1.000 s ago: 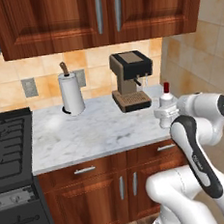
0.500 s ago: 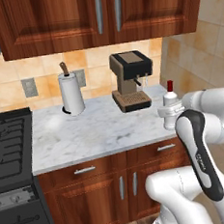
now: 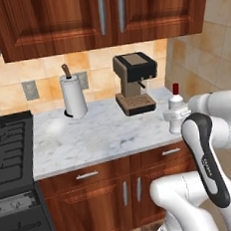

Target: Place the drinks on the dining counter in a tight cluster.

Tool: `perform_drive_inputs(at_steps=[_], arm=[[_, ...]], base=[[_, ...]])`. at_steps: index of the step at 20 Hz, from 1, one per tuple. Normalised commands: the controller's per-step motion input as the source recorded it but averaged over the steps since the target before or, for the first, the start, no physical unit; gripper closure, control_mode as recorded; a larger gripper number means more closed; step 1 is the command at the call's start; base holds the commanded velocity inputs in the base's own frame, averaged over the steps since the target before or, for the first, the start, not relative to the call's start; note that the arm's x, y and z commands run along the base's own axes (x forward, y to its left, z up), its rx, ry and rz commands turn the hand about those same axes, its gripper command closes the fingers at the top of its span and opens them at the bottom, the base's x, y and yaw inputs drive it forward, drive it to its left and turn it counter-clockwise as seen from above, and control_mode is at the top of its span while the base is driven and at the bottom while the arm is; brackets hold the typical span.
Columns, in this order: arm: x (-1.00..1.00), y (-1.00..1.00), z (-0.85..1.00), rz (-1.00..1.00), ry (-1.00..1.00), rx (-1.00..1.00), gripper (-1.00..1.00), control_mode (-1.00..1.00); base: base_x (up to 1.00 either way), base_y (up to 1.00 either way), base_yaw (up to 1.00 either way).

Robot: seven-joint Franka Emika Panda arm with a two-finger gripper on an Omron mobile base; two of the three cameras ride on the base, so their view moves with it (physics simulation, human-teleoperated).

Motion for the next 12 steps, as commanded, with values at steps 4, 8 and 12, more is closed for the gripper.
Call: perform_drive_inputs(at_steps=[4,8,12], arm=[[0.0,0.0,0.0,0.0,0.0,0.0,1.0,1.0],[0.0,0.0,0.0,0.0,0.0,0.0,1.0,1.0],[0.0,0.0,0.0,0.0,0.0,0.0,1.0,1.0]], base=[[-0.61,-0.01,0.0],[-0.7,0.0,0.0],[-0.78,0.0,0.0]])
